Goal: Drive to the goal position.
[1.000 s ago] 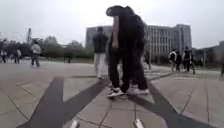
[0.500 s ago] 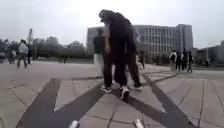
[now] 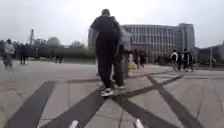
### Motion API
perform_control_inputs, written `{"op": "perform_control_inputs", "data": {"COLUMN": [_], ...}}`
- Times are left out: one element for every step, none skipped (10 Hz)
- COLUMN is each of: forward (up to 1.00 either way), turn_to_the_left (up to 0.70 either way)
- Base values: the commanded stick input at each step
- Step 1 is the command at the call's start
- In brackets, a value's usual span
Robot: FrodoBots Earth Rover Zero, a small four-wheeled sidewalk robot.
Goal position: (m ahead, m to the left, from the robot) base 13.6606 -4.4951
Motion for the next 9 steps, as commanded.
{"op": "perform_control_inputs", "data": {"forward": [0.85,0.85,0.85,0.85,0.85,0.85,0.85,0.85,0.85], "turn_to_the_left": [-0.02,-0.02,-0.02,-0.02,-0.04,-0.15,-0.33,-0.34,-0.34]}}
